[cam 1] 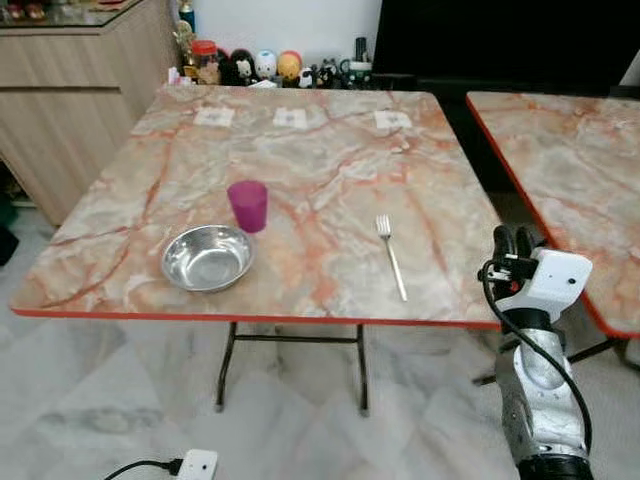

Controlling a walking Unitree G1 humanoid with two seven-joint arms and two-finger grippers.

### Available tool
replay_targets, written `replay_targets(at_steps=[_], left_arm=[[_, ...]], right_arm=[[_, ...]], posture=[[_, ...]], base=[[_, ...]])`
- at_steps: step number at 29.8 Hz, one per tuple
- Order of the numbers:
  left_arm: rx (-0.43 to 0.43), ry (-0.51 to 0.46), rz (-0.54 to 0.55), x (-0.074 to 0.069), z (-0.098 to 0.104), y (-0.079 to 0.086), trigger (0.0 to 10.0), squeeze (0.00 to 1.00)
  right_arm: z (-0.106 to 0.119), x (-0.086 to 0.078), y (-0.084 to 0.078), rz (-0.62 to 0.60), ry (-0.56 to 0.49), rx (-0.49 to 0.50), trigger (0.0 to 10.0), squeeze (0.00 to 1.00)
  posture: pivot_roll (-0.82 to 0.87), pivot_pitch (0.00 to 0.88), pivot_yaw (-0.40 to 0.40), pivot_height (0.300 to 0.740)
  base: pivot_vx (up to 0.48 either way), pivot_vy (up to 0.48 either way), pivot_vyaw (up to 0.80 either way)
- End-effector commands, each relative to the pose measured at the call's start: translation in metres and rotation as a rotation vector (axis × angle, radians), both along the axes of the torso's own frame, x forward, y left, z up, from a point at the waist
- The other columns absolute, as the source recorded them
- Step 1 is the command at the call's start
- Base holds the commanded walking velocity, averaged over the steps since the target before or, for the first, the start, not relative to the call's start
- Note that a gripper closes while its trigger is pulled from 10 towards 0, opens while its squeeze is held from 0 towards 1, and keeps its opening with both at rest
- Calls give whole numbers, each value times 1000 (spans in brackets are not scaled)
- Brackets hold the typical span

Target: Setting the table

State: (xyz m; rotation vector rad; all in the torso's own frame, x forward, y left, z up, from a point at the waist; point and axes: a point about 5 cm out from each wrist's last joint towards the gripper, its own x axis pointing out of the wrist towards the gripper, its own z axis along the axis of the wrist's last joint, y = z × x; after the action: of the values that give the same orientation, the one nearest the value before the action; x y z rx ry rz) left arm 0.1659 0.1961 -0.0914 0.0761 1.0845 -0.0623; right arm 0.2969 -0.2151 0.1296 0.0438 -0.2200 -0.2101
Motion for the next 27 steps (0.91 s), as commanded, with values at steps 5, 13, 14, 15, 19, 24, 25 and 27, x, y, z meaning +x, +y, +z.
replay_targets(at_steps=[5,13,14,15,19,24,25,27], left_arm=[[10,25,-2,-6,-2,3,10000,0],[4,9,9,-5,-2,3,10000,0],[4,9,8,-5,-2,3,10000,0],[4,12,5,-5,-2,3,10000,0],[5,18,-4,-6,-2,3,10000,0],[8,20,-16,-5,-2,3,10000,0],[9,19,-16,-5,-2,3,10000,0],[10,19,-16,-5,-2,3,10000,0]], right_arm=[[5,3,3,13,-16,7,10000,0],[3,2,4,17,-8,7,10000,0],[3,2,4,17,-8,8,10000,0],[2,2,4,17,-7,9,10000,0],[3,2,4,20,-8,5,10000,0],[-2,1,4,20,10,9,10000,0],[-3,1,4,20,11,9,10000,0],[-3,1,4,21,12,8,10000,0]], posture=[[34,53,-39,740],[36,53,-41,740],[36,53,-41,740],[36,53,-41,740],[36,54,-40,740],[37,54,-39,740],[37,54,-39,740],[36,54,-39,740]], base=[[0,256,0],[0,0,0],[0,0,0],[0,0,0],[0,0,0],[0,0,0],[0,0,0],[0,0,0]])
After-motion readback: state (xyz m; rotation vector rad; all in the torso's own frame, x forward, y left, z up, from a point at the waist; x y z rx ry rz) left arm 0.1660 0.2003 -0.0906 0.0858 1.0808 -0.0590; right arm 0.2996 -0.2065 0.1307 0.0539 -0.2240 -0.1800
